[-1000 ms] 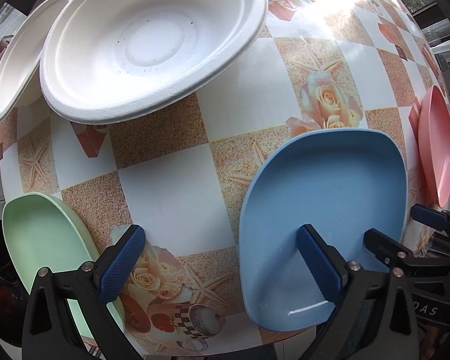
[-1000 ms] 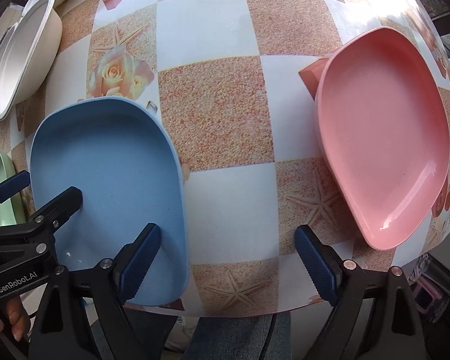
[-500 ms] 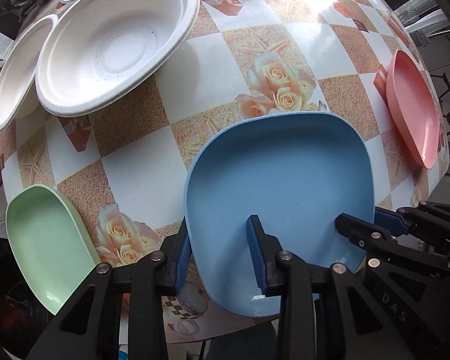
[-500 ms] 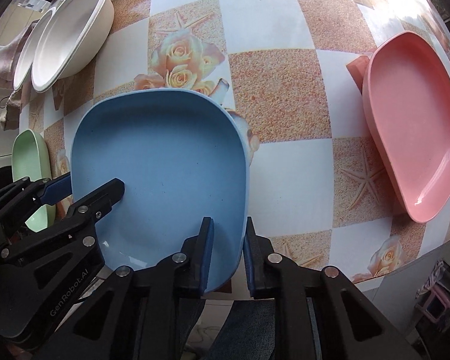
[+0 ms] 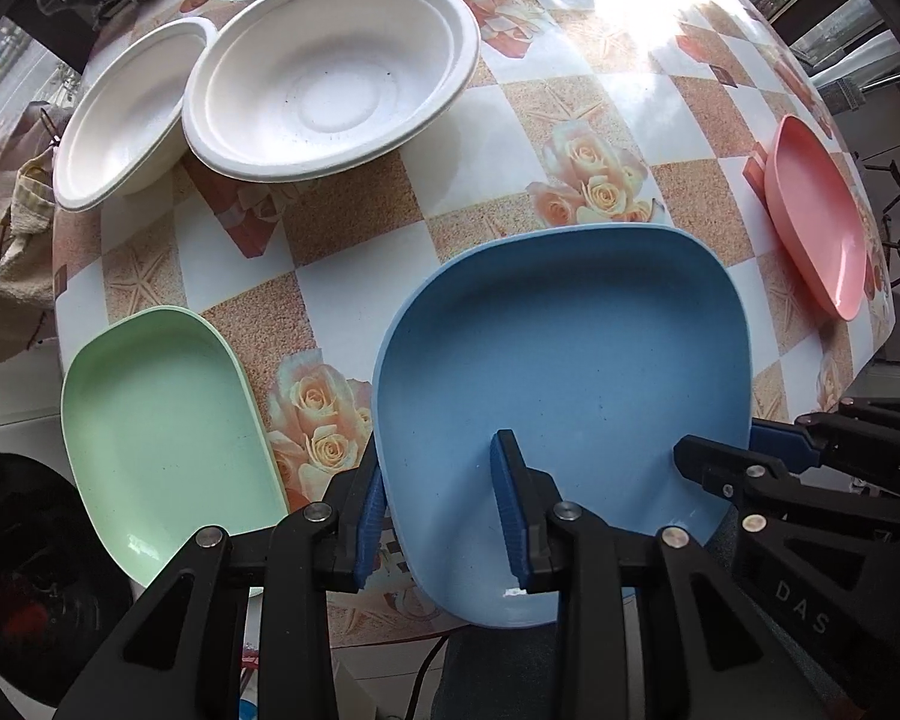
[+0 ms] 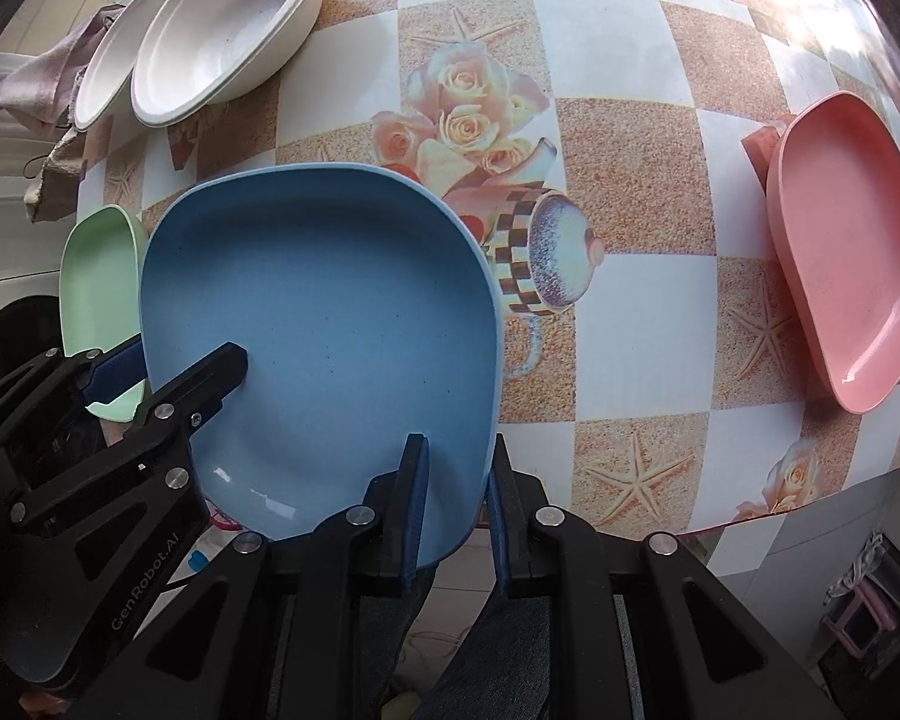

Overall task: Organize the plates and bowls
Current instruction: 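Carry the blue plate with both grippers and lower it onto the green plate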

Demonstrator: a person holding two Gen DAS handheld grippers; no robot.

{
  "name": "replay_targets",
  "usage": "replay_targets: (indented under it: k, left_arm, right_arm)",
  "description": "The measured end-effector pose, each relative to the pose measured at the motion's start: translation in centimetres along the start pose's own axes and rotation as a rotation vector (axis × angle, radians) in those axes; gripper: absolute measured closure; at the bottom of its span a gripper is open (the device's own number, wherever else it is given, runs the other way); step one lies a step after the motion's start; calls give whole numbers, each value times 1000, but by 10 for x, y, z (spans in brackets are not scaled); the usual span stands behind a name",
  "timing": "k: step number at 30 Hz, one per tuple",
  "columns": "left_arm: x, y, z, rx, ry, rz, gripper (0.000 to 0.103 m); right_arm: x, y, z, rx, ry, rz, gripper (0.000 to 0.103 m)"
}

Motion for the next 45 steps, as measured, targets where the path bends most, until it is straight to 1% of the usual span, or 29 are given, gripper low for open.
replay_targets:
  k: [3, 6, 7, 9, 12, 13, 15, 16, 18, 21, 25, 27, 28, 29, 32, 35, 39, 44, 45]
  left_arm:
    - [13, 8, 2, 11, -23, -9, 67]
    - [23, 17, 2, 26, -38, -20, 67]
    - [25, 21, 3, 31, -42, -24, 67]
    - [32, 30, 6, 48, -50, -30, 67]
    - [39, 46, 10, 80, -65, -39, 67]
    - [41, 50, 10, 91, -71, -43, 67]
    - [46, 56, 9, 112, -85, -54, 67]
    - [50, 60, 9, 121, -92, -60, 67]
    - [50, 63, 4, 137, -109, -81, 67]
    - [56, 85, 6, 174, -128, -103, 67]
    - [57, 113, 14, 233, -122, -115, 67]
    - [59, 124, 18, 252, -120, -125, 67]
    - [59, 130, 20, 257, -118, -131, 66]
    - [59, 136, 21, 262, -116, -136, 66]
    - [57, 150, 25, 280, -111, -149, 66]
    - [57, 163, 26, 298, -107, -162, 66]
    - [55, 176, 27, 306, -102, -172, 66]
    - [50, 184, 30, 312, -98, -174, 66]
    - [48, 186, 31, 317, -99, -174, 63]
  right_arm:
    - [6, 20, 0, 16, -10, -3, 82]
    - [7, 36, -7, 44, -14, -3, 82]
    - [12, 27, -5, 55, -16, -3, 82]
    - [12, 38, -5, 76, -17, -3, 82]
    - [15, 60, -11, 107, -22, -5, 82]
    - [17, 71, -20, 117, -23, -7, 82]
    - [21, 87, -23, 136, -28, -9, 82]
    - [32, 97, -37, 146, -29, -9, 82]
    - [38, 112, -42, 161, -33, -16, 82]
    - [43, 140, -47, 182, -29, -35, 82]
    - [26, 160, -49, 231, -6, -48, 82]
    - [21, 176, -49, 251, 2, -57, 82]
    - [12, 174, -50, 254, 10, -65, 82]
    - [-6, 158, -55, 253, 21, -74, 82]
    - [-16, 172, -58, 251, 44, -90, 82]
    - [-29, 182, -60, 276, 59, -89, 82]
    - [-35, 194, -62, 282, 74, -100, 82]
    - [-38, 197, -65, 282, 71, -101, 81]
    - [-40, 198, -67, 282, 71, -109, 81]
Point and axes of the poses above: each gripper's, at about its wrist camera, not at the fingertips, and x roughly against the way its jaws point, y to its left, z to its underside, the point moved 5 cm from there along -x, roughly the way its jaws point, and after that the axes turned 11 degrees about -y, right-handed, at the moved point
